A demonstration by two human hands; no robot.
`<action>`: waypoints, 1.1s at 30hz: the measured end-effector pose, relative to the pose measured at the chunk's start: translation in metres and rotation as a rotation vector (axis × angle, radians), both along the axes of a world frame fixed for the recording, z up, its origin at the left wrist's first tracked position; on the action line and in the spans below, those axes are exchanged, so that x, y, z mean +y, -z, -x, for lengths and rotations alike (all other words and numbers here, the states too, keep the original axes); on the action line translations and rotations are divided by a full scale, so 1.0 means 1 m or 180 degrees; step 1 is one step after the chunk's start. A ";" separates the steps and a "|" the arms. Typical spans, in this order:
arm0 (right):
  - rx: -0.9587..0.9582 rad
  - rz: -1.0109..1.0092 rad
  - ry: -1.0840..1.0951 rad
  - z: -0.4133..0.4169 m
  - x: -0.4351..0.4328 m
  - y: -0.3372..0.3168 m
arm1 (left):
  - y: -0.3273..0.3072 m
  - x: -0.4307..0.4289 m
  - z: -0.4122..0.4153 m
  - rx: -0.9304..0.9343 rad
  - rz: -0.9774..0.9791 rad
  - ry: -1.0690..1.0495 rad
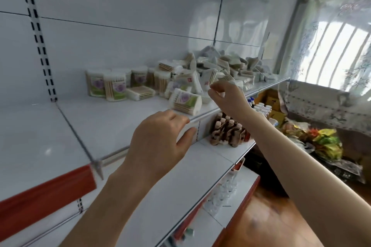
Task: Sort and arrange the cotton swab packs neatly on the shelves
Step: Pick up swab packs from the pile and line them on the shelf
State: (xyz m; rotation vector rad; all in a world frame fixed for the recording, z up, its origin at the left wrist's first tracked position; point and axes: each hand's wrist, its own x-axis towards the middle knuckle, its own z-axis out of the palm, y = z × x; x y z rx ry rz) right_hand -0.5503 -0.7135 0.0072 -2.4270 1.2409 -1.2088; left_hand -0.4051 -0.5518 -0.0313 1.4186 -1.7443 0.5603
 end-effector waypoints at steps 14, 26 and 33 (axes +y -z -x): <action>0.0312 0.0056 -0.0845 -0.047 -0.138 -0.025 | -0.017 -0.105 0.013 0.0194 0.0106 -0.0818; -0.0357 -0.0405 -0.2056 0.003 -0.174 -0.071 | -0.068 -0.183 0.034 0.0860 0.0266 -0.1404; 0.0915 -0.0046 -0.0682 0.003 -0.209 -0.045 | -0.063 -0.176 0.023 0.1951 0.0621 -0.1533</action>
